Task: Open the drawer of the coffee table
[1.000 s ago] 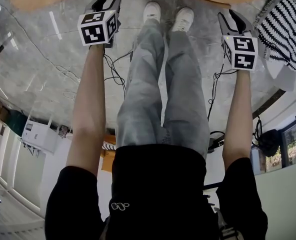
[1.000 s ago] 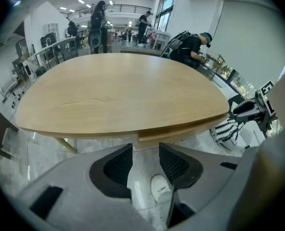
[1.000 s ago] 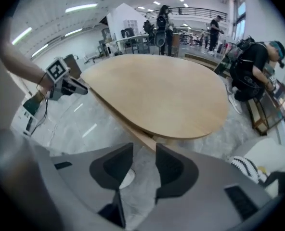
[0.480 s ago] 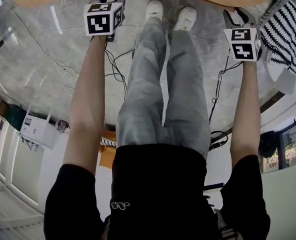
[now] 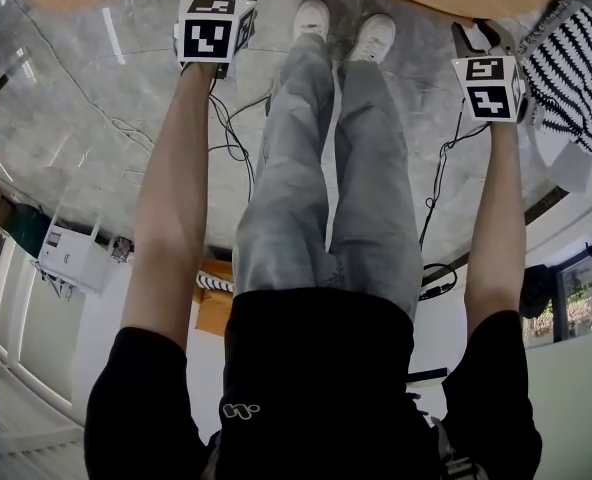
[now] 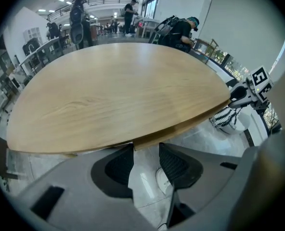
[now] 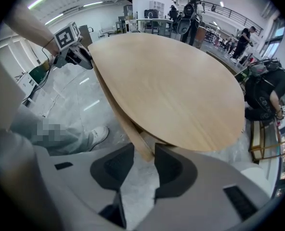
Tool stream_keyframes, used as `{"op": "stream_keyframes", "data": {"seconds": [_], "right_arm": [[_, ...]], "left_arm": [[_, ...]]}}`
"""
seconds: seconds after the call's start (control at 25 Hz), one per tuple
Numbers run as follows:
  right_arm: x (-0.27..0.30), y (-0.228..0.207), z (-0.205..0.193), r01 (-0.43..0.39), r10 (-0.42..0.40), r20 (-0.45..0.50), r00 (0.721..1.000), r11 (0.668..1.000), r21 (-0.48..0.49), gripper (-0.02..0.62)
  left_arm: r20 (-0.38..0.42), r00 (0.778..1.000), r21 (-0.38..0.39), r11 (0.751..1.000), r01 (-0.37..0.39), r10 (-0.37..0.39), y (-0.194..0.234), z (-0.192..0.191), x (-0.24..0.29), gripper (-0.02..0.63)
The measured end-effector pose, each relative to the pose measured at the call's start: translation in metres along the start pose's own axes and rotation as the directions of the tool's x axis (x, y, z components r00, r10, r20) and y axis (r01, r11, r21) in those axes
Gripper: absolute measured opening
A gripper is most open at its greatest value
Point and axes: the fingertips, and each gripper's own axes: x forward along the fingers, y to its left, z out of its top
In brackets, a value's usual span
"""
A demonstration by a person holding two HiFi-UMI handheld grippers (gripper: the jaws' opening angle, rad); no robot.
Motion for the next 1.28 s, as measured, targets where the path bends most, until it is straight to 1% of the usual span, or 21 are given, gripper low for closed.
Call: {"op": "stream_keyframes", "data": {"seconds": [0.08,0.36,0.56,0.8,1.0,1.28], "right_arm": [[-0.001,0.001,-0.001,-0.009,0.009,-0.009,1.000,1.000,-0.012,0.123],[-0.003,0.001,0.000,-0.002,0.002,-0.016,1.000,1.000,-0.016,0.114],[-0.006,0.009,-0.002,-0.017,0.017,-0.025,1.000,1.000,-0.016,0.112],[-0.009,0.025,-0.016,-0.047,0.046,-0.047,0.998,0.999,-0.012,0.112],[-0.013,0.045,-0.034,-0.063,0.063,-0.075,0.995,0.998,-0.008,0.112],[-0.023,0.075,-0.056,-0.106,0.104,-0.112,0.988,0.994,-0.017,0.112]], "left_arm": [[-0.001,1.000,0.005,1.000,-0.005,0.005,0.000,-0.001,-0.001,0.152],[-0.012,1.000,-0.035,0.999,-0.014,0.014,0.000,0.000,-0.002,0.152],[-0.014,1.000,-0.034,0.999,-0.013,0.013,-0.002,-0.006,-0.009,0.152],[-0.043,0.999,-0.039,0.999,-0.006,0.004,-0.010,-0.026,-0.012,0.152],[-0.075,0.997,-0.039,0.999,-0.005,0.002,-0.021,-0.053,-0.018,0.152],[-0.123,0.992,-0.046,0.999,0.007,-0.013,-0.037,-0.088,-0.031,0.152]]}}
